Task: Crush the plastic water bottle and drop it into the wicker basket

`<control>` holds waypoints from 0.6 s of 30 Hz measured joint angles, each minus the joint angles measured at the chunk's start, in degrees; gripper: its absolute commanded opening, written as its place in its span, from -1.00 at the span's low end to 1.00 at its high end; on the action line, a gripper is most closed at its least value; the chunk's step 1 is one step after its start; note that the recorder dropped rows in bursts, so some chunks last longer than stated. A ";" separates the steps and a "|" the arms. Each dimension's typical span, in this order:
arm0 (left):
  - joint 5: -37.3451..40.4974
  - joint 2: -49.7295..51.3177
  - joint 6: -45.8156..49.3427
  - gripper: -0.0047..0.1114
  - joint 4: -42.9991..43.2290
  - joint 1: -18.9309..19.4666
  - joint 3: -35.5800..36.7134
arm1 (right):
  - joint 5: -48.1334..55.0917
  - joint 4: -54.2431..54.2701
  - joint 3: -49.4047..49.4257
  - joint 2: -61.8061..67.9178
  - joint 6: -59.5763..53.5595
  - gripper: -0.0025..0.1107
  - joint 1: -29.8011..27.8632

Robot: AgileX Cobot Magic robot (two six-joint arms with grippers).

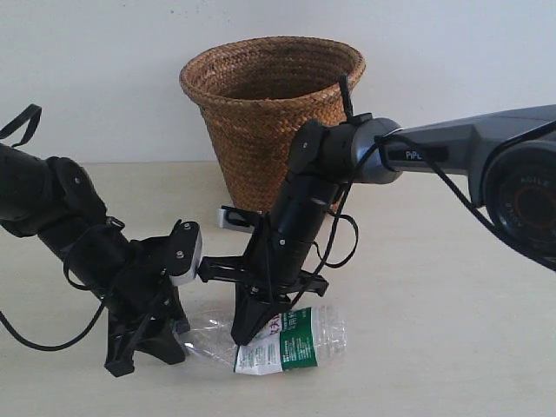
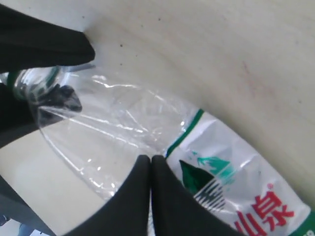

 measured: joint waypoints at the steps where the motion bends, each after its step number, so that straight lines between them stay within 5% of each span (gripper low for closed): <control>1: 0.00 0.00 0.00 -0.84 0.00 0.00 0.00 | 0.00 0.00 0.00 0.00 0.29 -0.96 0.00; 18: 0.23 0.00 -0.82 -0.84 -0.81 0.00 0.00 | -0.86 -5.42 1.76 -8.62 -12.00 -0.96 -0.49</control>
